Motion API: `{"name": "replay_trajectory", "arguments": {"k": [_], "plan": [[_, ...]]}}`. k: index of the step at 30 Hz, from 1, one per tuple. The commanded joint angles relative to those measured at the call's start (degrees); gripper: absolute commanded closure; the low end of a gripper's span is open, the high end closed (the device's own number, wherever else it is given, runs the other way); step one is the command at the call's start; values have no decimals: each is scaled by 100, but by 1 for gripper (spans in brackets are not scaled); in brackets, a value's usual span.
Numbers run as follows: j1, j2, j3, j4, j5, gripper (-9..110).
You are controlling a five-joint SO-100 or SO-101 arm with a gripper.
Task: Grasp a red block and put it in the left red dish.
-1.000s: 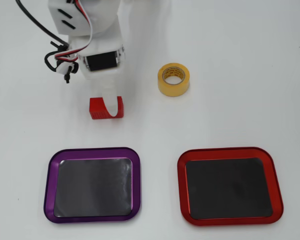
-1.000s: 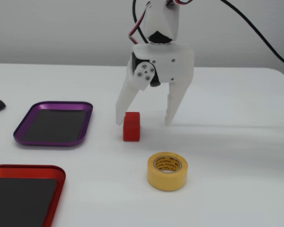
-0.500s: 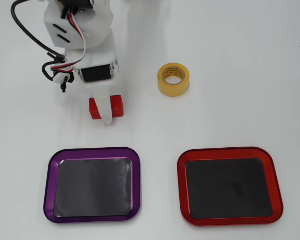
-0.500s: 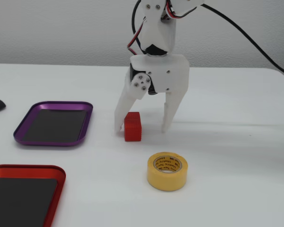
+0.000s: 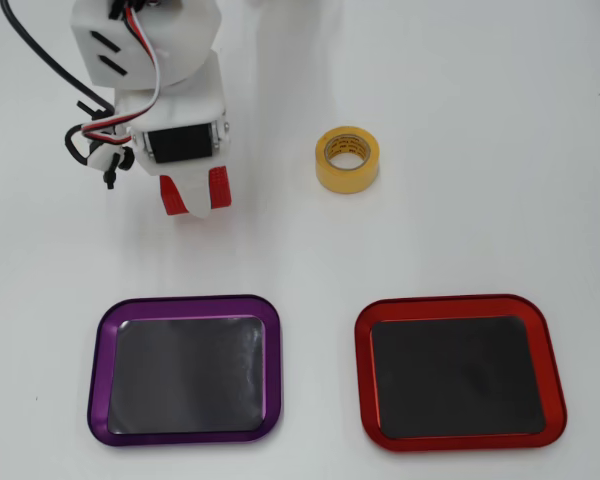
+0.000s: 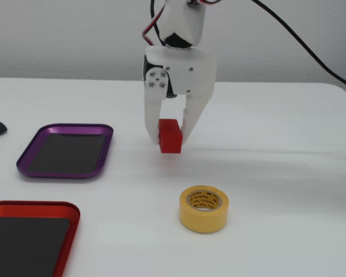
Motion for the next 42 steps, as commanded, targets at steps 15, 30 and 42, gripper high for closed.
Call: {"name": "replay_trajectory", "arguments": {"k": [15,30,42], "plan": [[-2312,1556,-1811,633,3771,102],[-3059,-1573,-3850,-624,3779,102],[-3032,-3814,-6943,-633,3753,102]]}}
